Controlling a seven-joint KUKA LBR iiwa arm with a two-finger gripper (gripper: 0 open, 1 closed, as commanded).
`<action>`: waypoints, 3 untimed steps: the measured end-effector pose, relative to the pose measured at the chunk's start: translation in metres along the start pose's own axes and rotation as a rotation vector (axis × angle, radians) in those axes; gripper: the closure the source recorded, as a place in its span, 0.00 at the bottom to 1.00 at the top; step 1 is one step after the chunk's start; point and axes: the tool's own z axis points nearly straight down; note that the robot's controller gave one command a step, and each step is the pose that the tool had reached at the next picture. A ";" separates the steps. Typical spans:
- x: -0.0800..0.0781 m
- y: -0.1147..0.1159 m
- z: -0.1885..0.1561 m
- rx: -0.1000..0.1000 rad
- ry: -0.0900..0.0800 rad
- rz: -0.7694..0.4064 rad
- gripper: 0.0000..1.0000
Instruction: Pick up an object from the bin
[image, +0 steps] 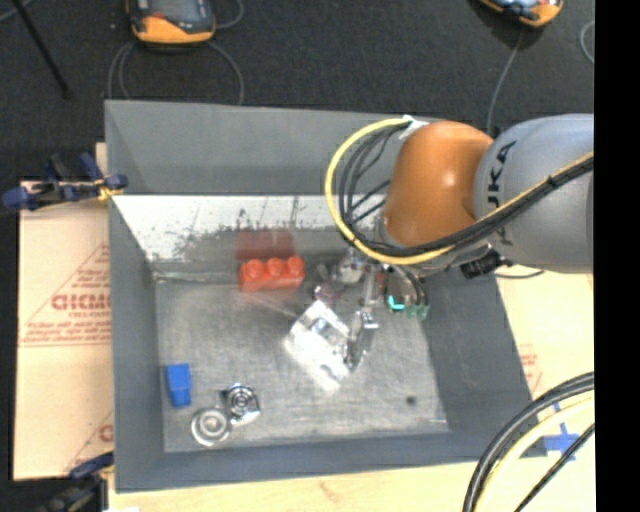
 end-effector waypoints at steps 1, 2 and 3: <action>-0.026 0.000 0.064 0.000 -0.016 -0.015 0.00; -0.024 0.000 0.063 -0.002 0.004 -0.013 1.00; -0.030 -0.008 -0.027 0.001 -0.018 -0.013 1.00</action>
Offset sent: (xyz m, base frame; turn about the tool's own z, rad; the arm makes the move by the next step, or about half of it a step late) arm 0.0243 0.0004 -0.0838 -0.0142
